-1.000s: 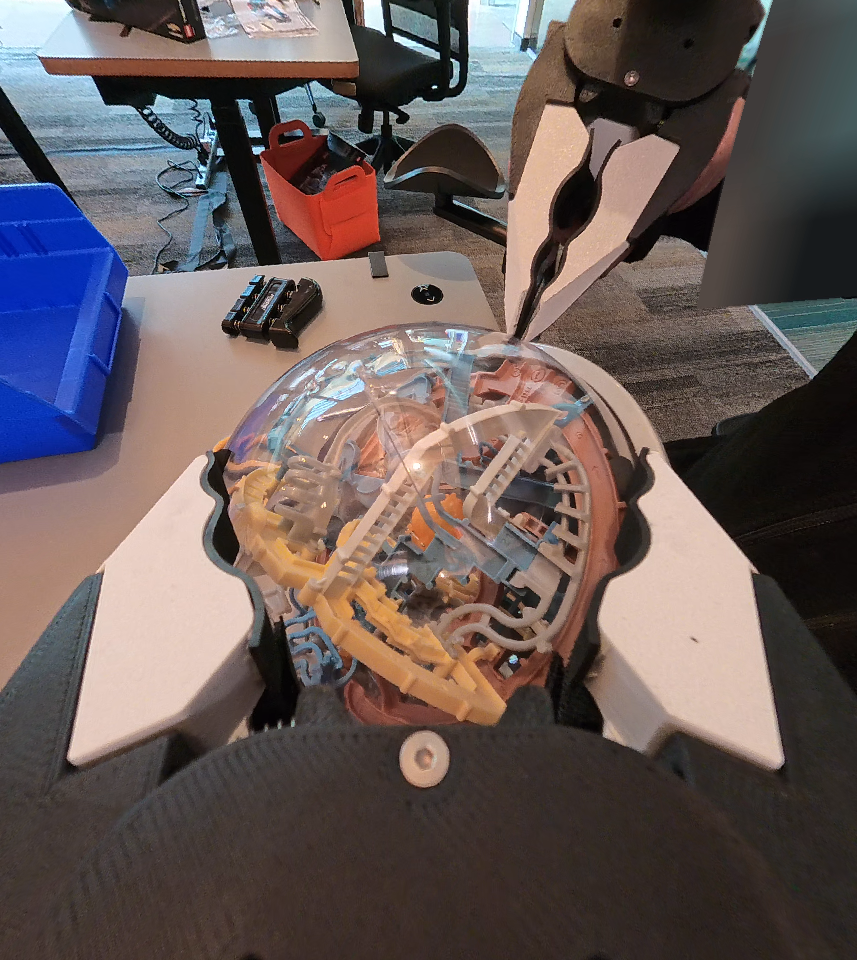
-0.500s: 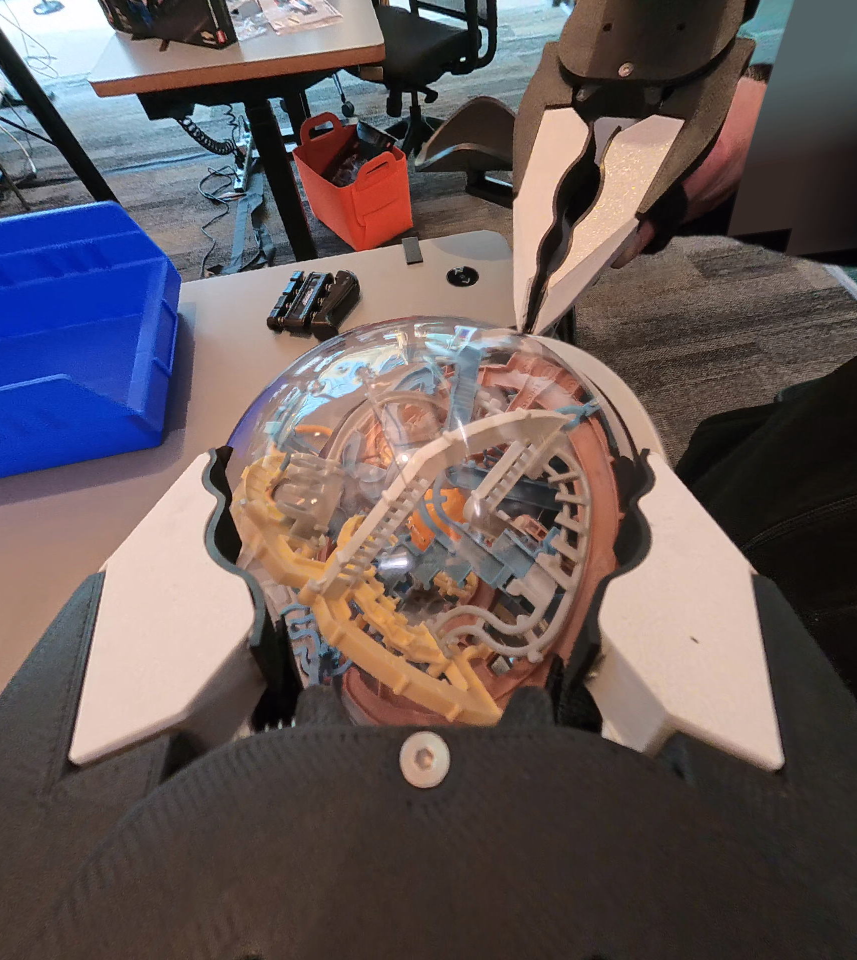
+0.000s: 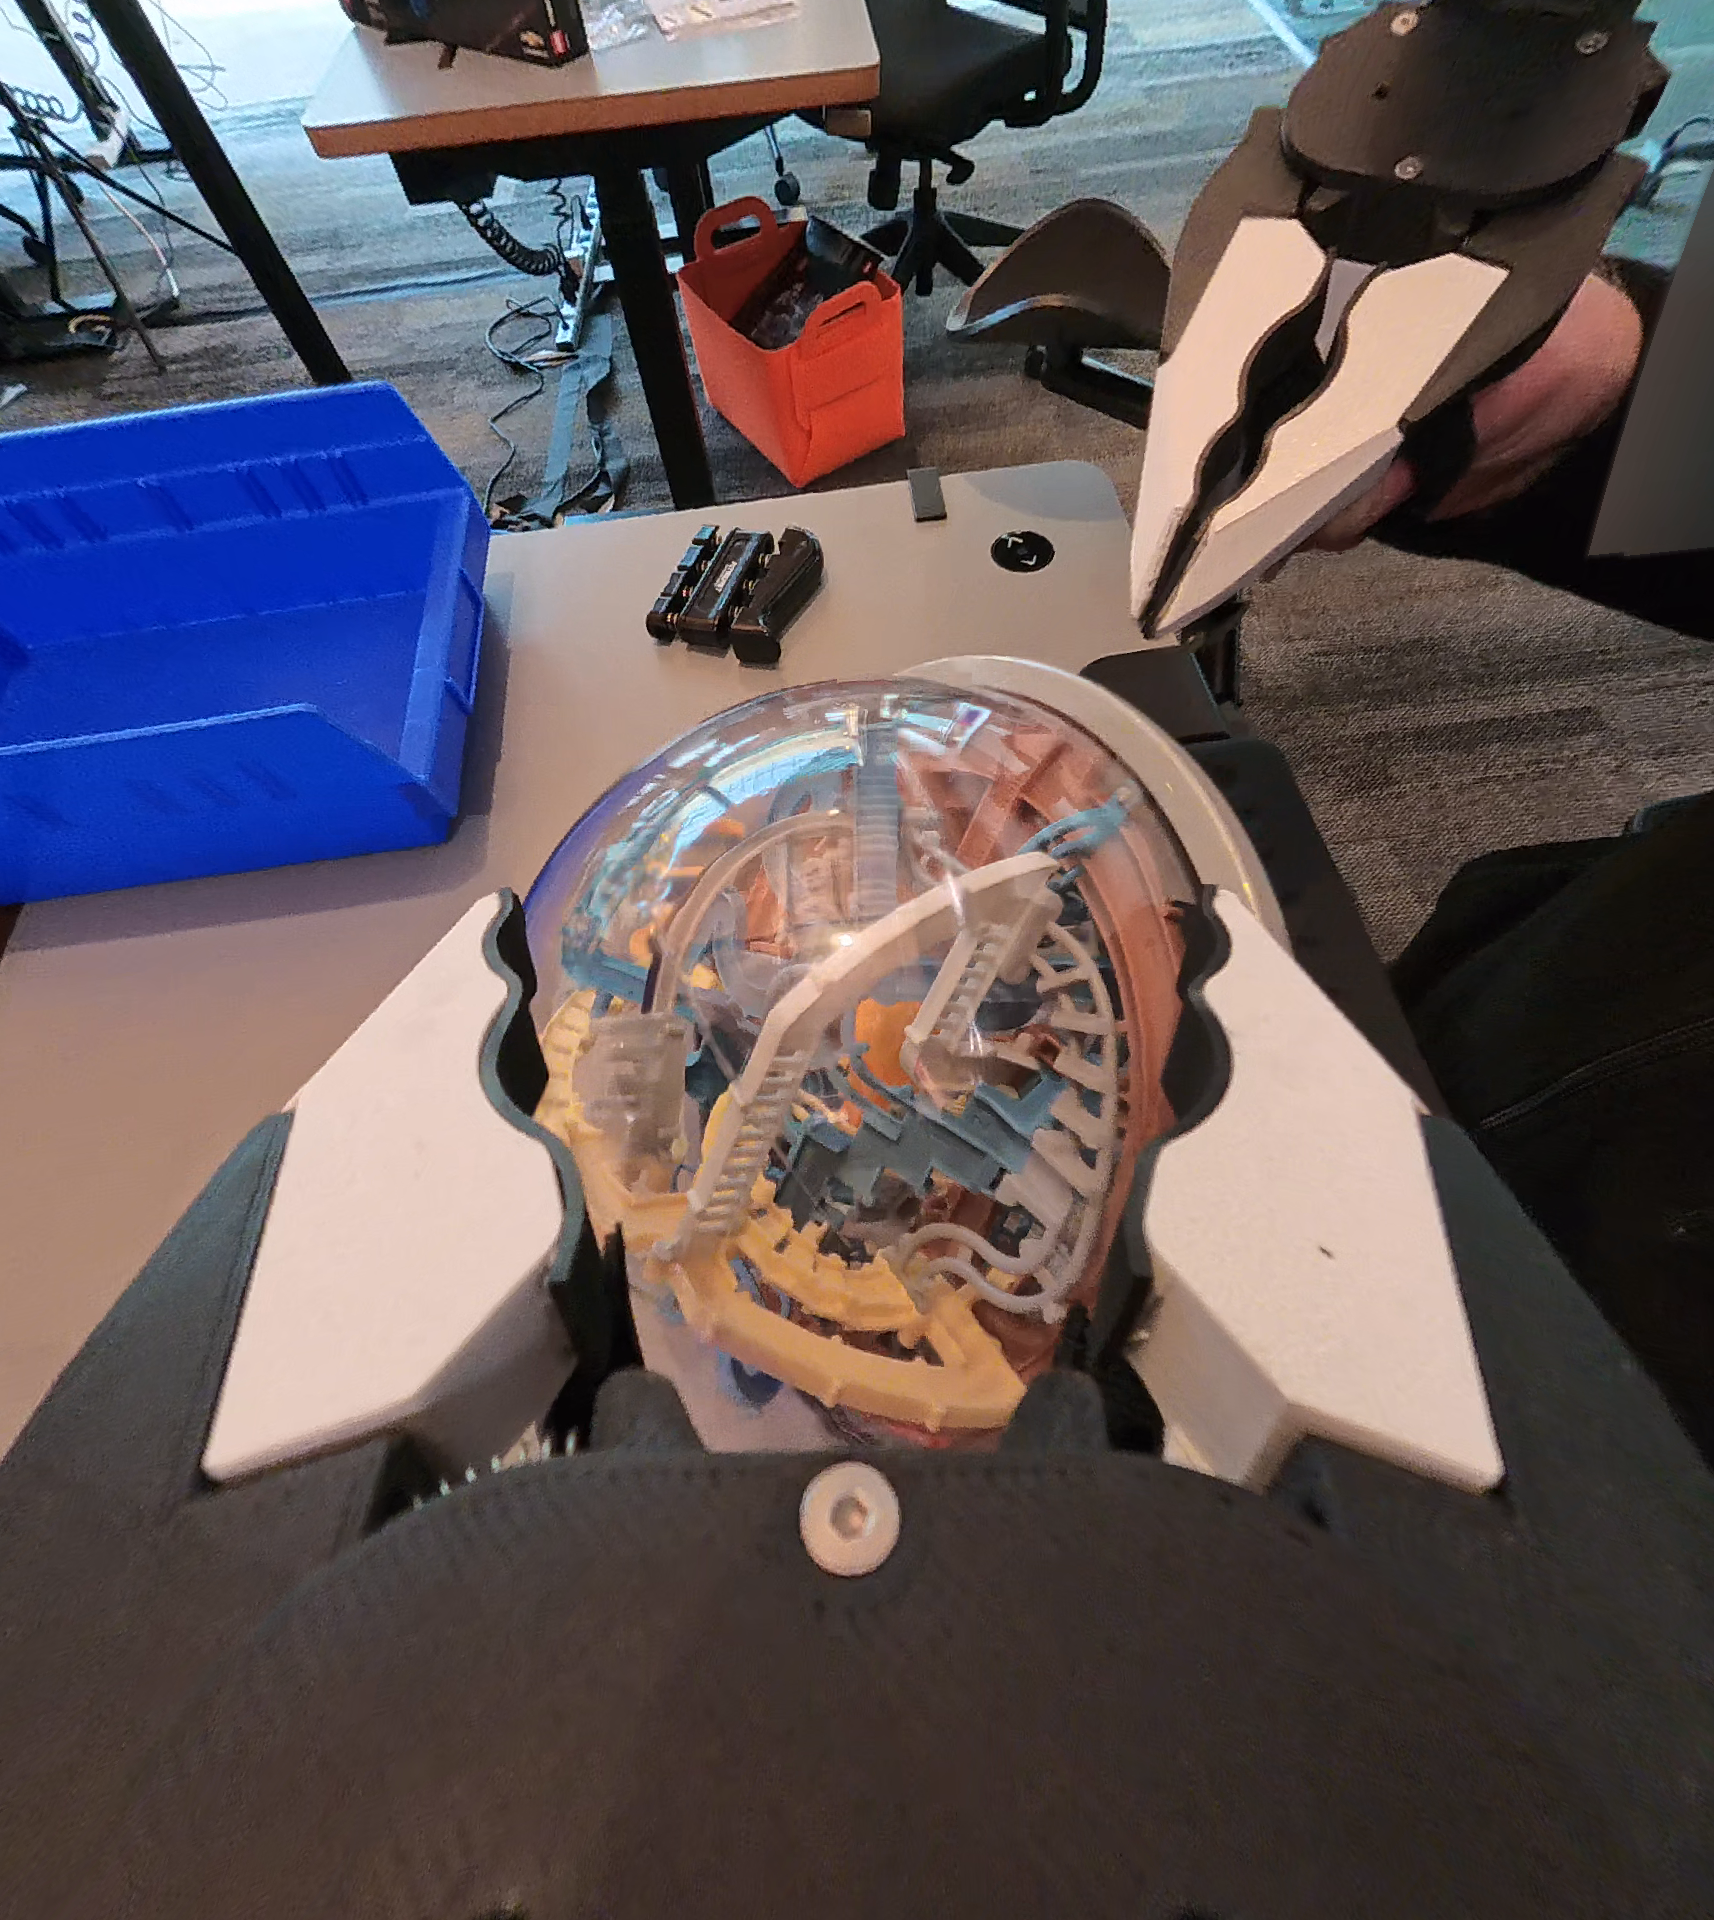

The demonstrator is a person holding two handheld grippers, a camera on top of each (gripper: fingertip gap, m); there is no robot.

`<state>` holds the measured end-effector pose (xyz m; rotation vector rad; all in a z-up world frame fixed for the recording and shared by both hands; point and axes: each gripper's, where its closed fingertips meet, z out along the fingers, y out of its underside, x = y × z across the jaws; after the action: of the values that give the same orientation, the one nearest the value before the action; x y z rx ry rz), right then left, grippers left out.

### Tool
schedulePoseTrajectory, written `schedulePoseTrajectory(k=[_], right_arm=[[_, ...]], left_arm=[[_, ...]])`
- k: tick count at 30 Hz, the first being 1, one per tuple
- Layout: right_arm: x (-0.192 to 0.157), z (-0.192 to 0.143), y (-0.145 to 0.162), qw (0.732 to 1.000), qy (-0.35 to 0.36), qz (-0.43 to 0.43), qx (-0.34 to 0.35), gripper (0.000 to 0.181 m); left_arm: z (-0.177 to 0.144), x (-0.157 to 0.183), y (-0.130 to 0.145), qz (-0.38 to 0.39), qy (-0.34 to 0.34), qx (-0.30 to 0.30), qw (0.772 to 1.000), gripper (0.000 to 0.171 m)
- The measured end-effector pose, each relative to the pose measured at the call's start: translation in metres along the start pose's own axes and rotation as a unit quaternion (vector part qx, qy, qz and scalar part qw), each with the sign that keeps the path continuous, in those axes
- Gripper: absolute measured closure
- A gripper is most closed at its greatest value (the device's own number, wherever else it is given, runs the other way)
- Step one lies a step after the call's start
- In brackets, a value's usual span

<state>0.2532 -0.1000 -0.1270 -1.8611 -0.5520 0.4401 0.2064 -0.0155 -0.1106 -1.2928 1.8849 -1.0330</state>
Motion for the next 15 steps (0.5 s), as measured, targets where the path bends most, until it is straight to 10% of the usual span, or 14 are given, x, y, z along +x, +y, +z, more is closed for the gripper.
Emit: schedulePoseTrajectory(k=[15], right_arm=[[0.01,0.032,-0.028,0.997,-0.037,0.025,0.066,0.181]], left_arm=[[-0.022,0.015,-0.03,0.03,-0.061,0.003,0.998,0.076]])
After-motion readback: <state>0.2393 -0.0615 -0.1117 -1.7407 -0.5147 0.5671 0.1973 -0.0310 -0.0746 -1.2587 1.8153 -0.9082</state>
